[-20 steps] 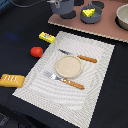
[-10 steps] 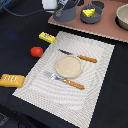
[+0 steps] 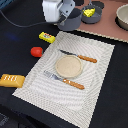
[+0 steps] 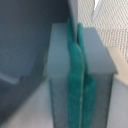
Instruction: Interact with the objects in diverse but meaningful ways.
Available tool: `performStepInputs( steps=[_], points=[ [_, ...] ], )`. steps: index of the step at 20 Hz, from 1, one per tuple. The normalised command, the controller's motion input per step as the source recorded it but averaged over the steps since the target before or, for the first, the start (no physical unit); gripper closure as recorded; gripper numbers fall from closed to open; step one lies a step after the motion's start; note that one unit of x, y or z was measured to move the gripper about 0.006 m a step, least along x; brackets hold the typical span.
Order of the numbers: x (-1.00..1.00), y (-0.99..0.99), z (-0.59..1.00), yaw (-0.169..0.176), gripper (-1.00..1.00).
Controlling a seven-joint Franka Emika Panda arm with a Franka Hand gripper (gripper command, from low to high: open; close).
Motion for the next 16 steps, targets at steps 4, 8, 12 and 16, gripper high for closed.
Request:
performStepInputs(
  steps=[4,8,12,16],
  points=[
    [0.65,0.00,-0.09,-0.017,1.00],
    [0.52,0.00,-0.17,-0.010,1.00],
    [0.43,0.00,-0.20,-0.008,1.00],
    [0.30,-0.01,-0.25,-0.002,-1.00]
  ],
)
